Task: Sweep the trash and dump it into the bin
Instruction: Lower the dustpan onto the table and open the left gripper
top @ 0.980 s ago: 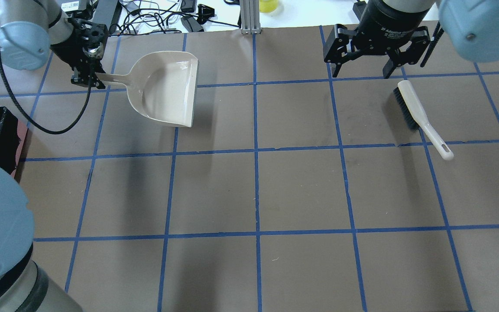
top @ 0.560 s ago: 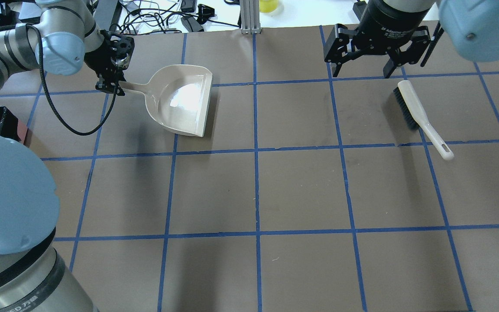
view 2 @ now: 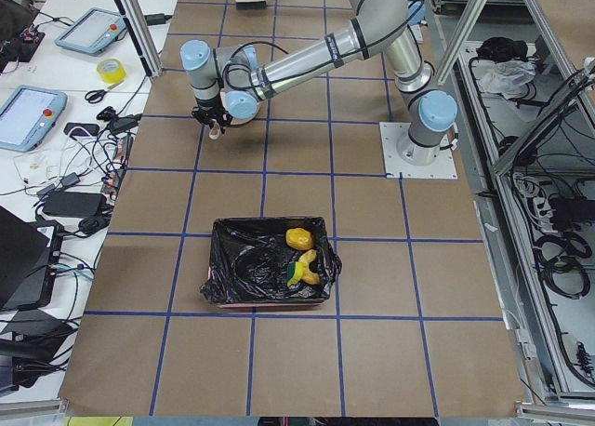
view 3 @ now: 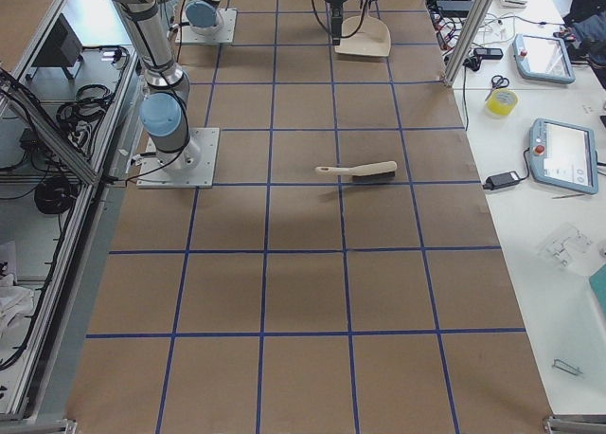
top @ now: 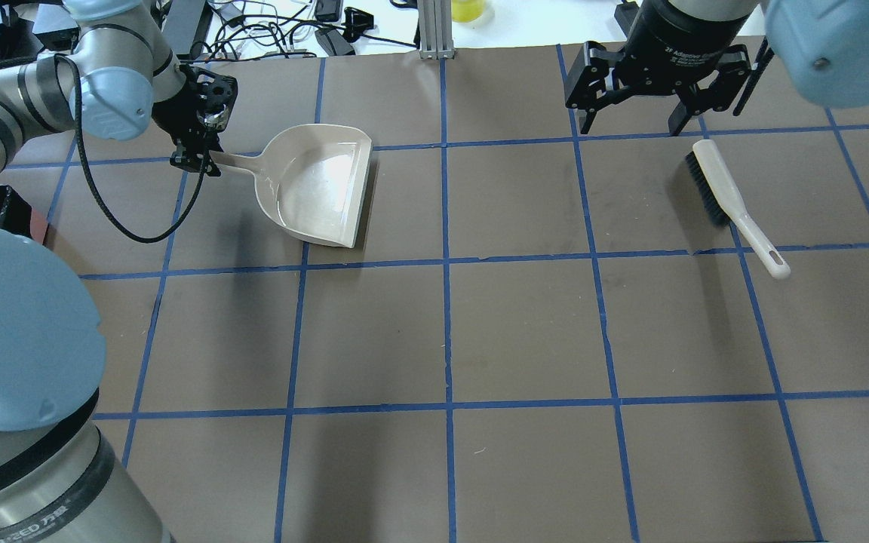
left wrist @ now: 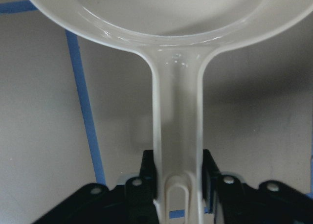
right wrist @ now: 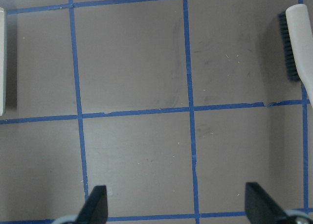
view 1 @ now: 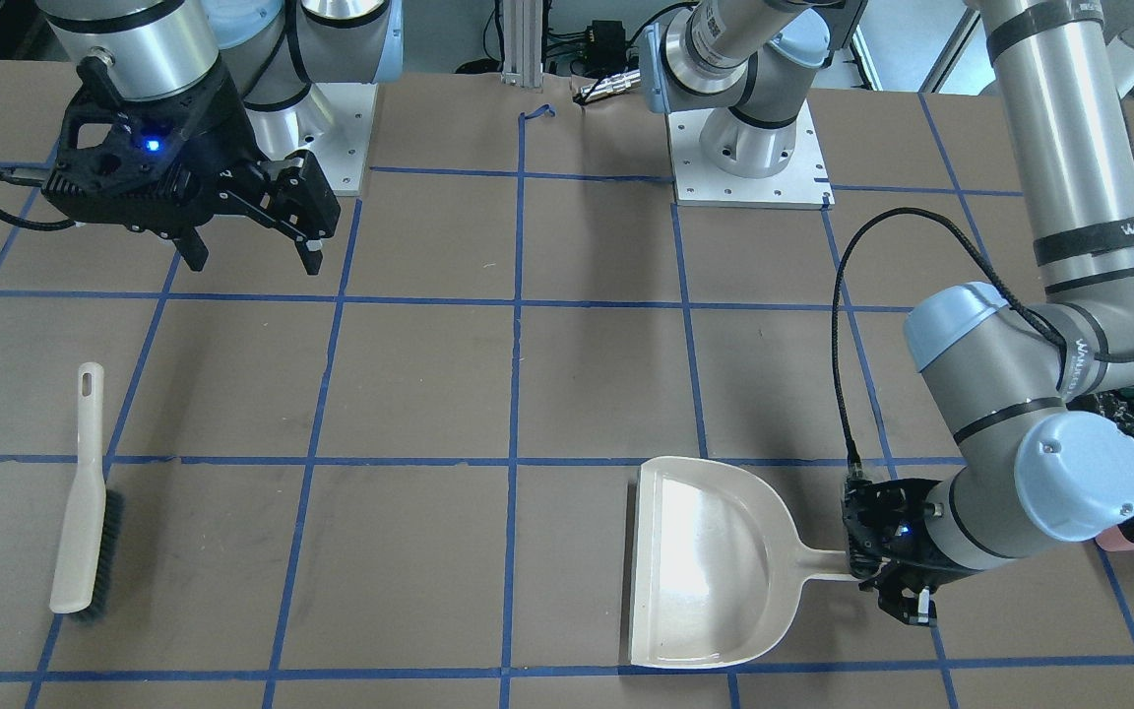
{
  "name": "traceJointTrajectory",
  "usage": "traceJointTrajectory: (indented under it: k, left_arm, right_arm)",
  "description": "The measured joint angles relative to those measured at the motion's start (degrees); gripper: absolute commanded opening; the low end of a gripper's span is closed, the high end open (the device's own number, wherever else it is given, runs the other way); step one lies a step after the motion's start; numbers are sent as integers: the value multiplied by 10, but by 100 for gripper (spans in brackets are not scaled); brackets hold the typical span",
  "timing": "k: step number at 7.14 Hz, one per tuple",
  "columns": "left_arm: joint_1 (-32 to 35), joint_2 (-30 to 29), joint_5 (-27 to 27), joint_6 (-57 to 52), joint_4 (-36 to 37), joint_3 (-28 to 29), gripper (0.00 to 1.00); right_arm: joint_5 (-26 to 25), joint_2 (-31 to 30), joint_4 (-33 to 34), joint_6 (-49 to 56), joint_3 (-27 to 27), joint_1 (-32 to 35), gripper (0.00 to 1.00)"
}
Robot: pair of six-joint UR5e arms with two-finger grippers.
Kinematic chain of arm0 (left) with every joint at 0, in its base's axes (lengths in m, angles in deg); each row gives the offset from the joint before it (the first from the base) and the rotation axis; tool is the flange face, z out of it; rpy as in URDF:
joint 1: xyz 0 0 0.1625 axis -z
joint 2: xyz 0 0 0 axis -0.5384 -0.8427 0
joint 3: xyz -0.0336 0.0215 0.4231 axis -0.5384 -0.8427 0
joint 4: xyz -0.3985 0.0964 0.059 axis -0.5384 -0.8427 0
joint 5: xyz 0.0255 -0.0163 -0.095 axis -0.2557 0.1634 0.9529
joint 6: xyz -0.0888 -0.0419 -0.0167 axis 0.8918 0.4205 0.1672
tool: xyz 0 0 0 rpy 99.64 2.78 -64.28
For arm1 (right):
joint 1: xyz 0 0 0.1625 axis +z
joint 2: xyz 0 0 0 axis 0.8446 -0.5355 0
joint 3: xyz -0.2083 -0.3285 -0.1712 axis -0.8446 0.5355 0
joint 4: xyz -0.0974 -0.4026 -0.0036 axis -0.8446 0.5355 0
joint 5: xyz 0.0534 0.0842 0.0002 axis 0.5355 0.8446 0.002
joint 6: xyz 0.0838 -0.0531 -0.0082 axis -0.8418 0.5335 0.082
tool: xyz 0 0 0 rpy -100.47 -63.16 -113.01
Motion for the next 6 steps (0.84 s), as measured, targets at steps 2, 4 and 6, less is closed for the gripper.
traceJointTrajectory:
  k: [2, 4, 6]
  left_arm:
    - [-12, -2, 0, -7, 11, -7, 12]
    - [-19, -3, 0, -14, 16, -12, 23]
    - [-17, -3, -1, -11, 22, -14, 47]
  right_arm:
    - [-2, 0, 0, 0, 0, 0, 100]
    - [-1, 0, 0, 0, 0, 0, 100]
    - [-3, 0, 0, 0, 0, 0, 100]
